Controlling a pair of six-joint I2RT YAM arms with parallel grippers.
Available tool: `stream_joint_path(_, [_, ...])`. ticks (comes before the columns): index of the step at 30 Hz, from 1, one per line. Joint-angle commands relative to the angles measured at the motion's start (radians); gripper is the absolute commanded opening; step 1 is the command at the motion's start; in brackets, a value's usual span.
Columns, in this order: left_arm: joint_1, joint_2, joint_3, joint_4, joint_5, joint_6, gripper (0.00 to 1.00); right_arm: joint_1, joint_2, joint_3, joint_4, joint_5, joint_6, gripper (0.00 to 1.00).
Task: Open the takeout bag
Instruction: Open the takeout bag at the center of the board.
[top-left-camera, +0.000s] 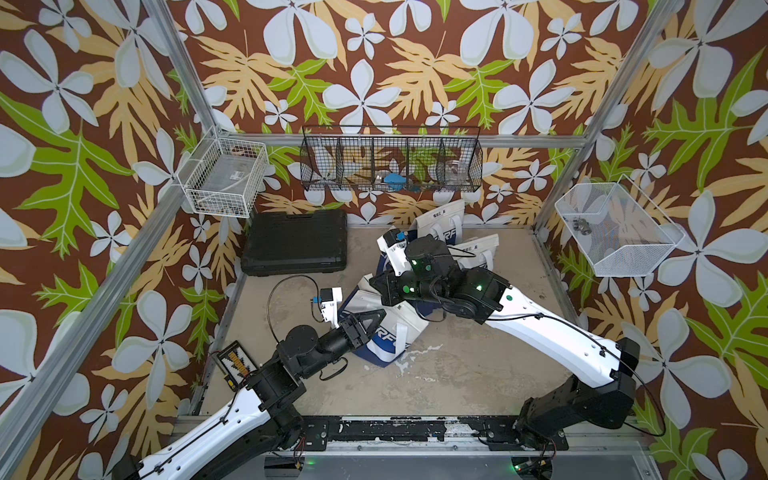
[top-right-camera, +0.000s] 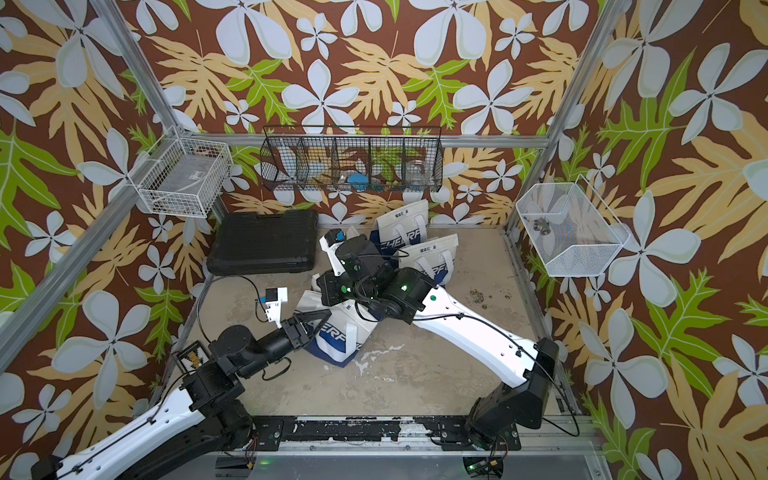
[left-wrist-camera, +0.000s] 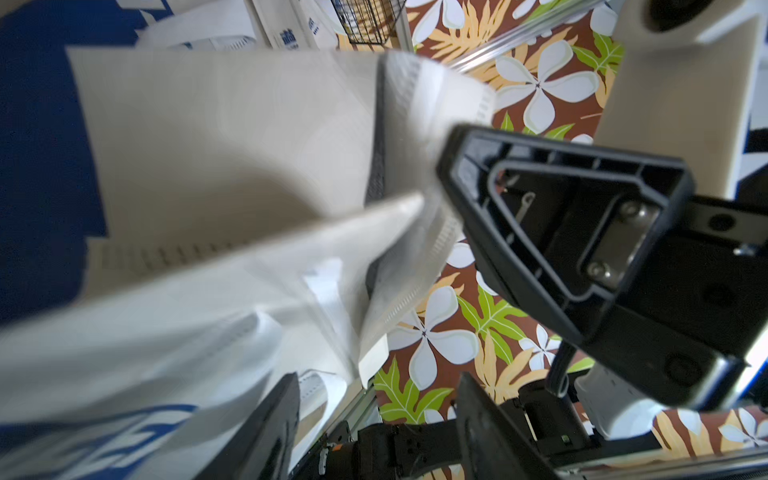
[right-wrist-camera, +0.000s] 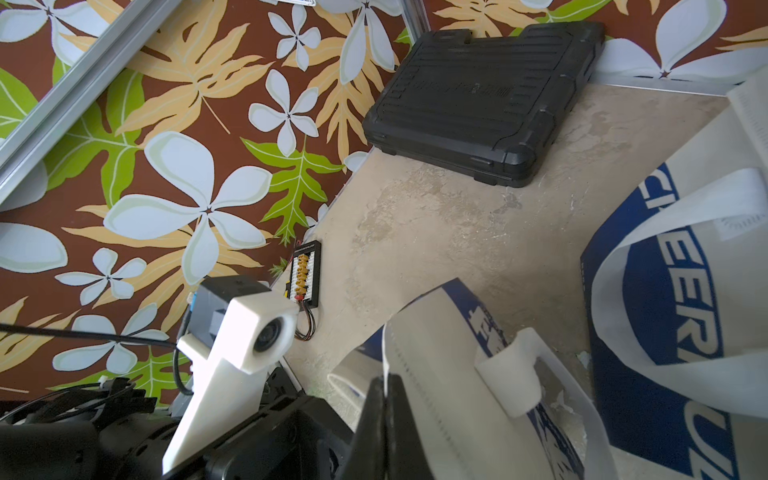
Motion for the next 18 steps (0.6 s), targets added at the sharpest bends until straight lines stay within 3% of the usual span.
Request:
stream_joint_path(1, [-0.032,0.051,0.032,0.073,0.038,0.039,0.62,0.0,0.005,0.006,0.015,-0.011,0.021,0.0])
stream_joint_path(6, [-0.06,0.13,0.061,0.112,-0.016,0.073,0.63,0.003,0.001,-0.004,0.021,-0.028,0.031,0.0])
stream_joint_path(11, [-0.06,0.183,0.106,0.082,-0.098,0.095,0.58,0.018,-0.014,-0.017,0.027,-0.031,0.034,0.0])
stream_joint_path(16, [-0.06,0.223,0.127,0.121,-0.105,0.092,0.43,0.03,-0.028,-0.036,0.041,-0.026,0.04,0.0])
stream_joint_path(18, [-0.06,0.249,0.141,0.124,-0.09,0.089,0.28,0.03,-0.037,-0.048,0.05,-0.027,0.039,0.0])
